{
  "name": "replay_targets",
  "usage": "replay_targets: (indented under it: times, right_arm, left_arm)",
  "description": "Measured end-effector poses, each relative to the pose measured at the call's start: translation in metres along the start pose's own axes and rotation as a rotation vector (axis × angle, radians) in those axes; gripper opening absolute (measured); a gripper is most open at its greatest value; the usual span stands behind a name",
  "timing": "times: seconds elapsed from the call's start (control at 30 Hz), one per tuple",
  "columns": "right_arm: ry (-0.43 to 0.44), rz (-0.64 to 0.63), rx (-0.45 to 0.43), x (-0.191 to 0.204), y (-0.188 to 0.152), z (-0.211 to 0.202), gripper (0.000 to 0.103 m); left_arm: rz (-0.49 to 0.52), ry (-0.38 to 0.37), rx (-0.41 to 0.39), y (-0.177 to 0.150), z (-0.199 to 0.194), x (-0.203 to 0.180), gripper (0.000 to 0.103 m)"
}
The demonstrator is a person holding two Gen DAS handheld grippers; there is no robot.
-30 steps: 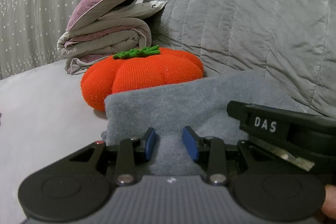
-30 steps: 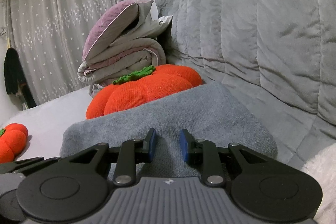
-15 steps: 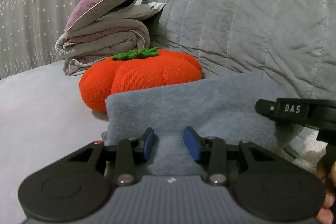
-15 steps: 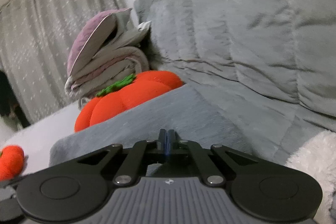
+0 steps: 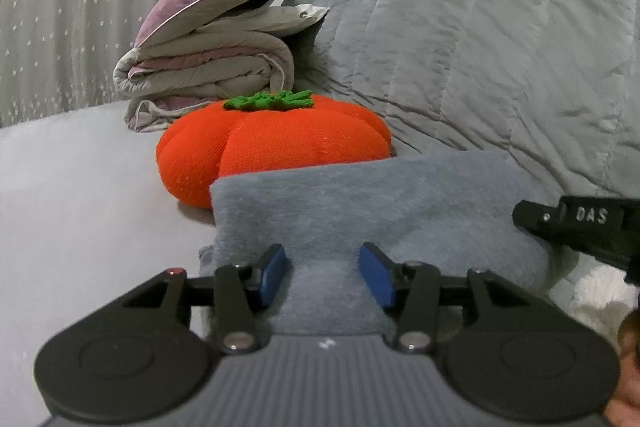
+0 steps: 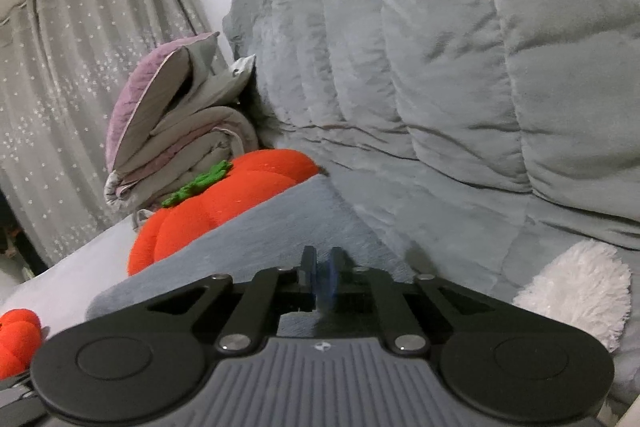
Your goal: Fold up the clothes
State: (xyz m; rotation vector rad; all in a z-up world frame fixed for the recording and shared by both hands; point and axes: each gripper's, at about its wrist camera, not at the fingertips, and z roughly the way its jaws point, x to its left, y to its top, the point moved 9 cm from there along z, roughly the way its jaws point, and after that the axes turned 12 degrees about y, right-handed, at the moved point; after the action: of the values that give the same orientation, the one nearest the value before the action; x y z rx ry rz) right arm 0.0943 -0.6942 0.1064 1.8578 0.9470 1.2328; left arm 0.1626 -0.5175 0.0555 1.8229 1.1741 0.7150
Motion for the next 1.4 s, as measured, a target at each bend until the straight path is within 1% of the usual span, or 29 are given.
replay_targets:
  times: [0.07, 0.13, 0.3, 0.4, 0.47, 0.57, 0.63, 0.7, 0.73, 0.8, 0.87, 0.9, 0.97, 1.03, 1.1, 1.13, 1.17, 1.3, 1.37, 1.4]
  right_arm:
    - [0.000, -0.007, 0.002, 0.005, -0.001, -0.003, 0.017]
    - [0.002, -0.013, 0.004, 0.010, -0.003, -0.007, 0.019]
    - [0.005, -0.030, 0.009, 0.017, -0.004, -0.015, 0.021]
    - [0.017, -0.023, 0.016, 0.019, -0.005, -0.017, 0.023]
    - [0.014, -0.035, 0.021, 0.020, -0.005, -0.017, 0.026]
    - [0.010, -0.052, 0.031, 0.023, -0.007, -0.020, 0.026]
    - [0.010, -0.056, 0.038, 0.024, -0.008, -0.023, 0.027]
    - [0.013, -0.054, 0.043, 0.025, -0.010, -0.029, 0.030]
    - [0.014, -0.056, 0.045, 0.026, -0.011, -0.032, 0.032]
    - [0.015, -0.062, 0.050, 0.029, -0.012, -0.039, 0.035]
    - [0.023, -0.062, 0.033, 0.033, -0.009, -0.046, 0.042]
    - [0.028, -0.061, 0.023, 0.035, -0.007, -0.049, 0.044]
    - [0.037, -0.061, 0.004, 0.038, -0.003, -0.056, 0.053]
    - [0.045, -0.060, -0.015, 0.042, 0.001, -0.063, 0.056]
    - [0.054, -0.060, -0.034, 0.046, 0.005, -0.070, 0.063]
    - [0.047, -0.059, -0.035, 0.046, 0.005, -0.071, 0.072]
    - [0.039, -0.058, -0.035, 0.045, 0.004, -0.073, 0.078]
    - [0.036, -0.051, -0.031, 0.043, 0.003, -0.079, 0.084]
    - [0.046, -0.053, -0.032, 0.044, 0.003, -0.085, 0.092]
    - [0.048, -0.058, -0.032, 0.045, 0.002, -0.087, 0.094]
  left_arm:
    - [-0.010, 0.008, 0.007, 0.000, 0.000, 0.002, 0.047]
    - [-0.010, 0.022, 0.005, 0.000, -0.002, 0.003, 0.049]
    - [-0.003, 0.048, -0.001, 0.003, -0.011, 0.003, 0.056]
    - [-0.002, 0.058, 0.002, 0.007, -0.019, 0.004, 0.060]
    - [-0.003, 0.068, 0.007, 0.008, -0.023, 0.005, 0.062]
    - [-0.004, 0.081, 0.028, 0.006, -0.026, 0.006, 0.066]
    - [-0.030, 0.075, 0.051, 0.003, -0.027, 0.009, 0.066]
    - [-0.038, 0.070, 0.055, 0.002, -0.032, 0.011, 0.066]
    - [-0.037, 0.071, 0.054, 0.001, -0.035, 0.011, 0.068]
    - [-0.029, 0.068, 0.050, 0.000, -0.041, 0.010, 0.074]
    - [-0.018, 0.052, 0.044, 0.001, -0.048, 0.007, 0.081]
    - [-0.013, 0.051, 0.038, 0.002, -0.052, 0.006, 0.082]
    - [-0.002, 0.054, 0.025, 0.004, -0.059, 0.006, 0.084]
    - [-0.002, 0.056, 0.019, 0.006, -0.066, 0.008, 0.085]
    - [-0.006, 0.053, 0.021, 0.007, -0.073, 0.009, 0.091]
    - [-0.006, 0.051, 0.021, 0.006, -0.077, 0.009, 0.098]
    - [-0.005, 0.048, 0.018, 0.006, -0.080, 0.008, 0.102]
    - [0.012, 0.067, 0.010, 0.002, -0.093, 0.007, 0.103]
    - [0.013, 0.069, 0.010, 0.001, -0.098, 0.006, 0.103]
    - [0.013, 0.069, 0.008, 0.001, -0.101, 0.005, 0.103]
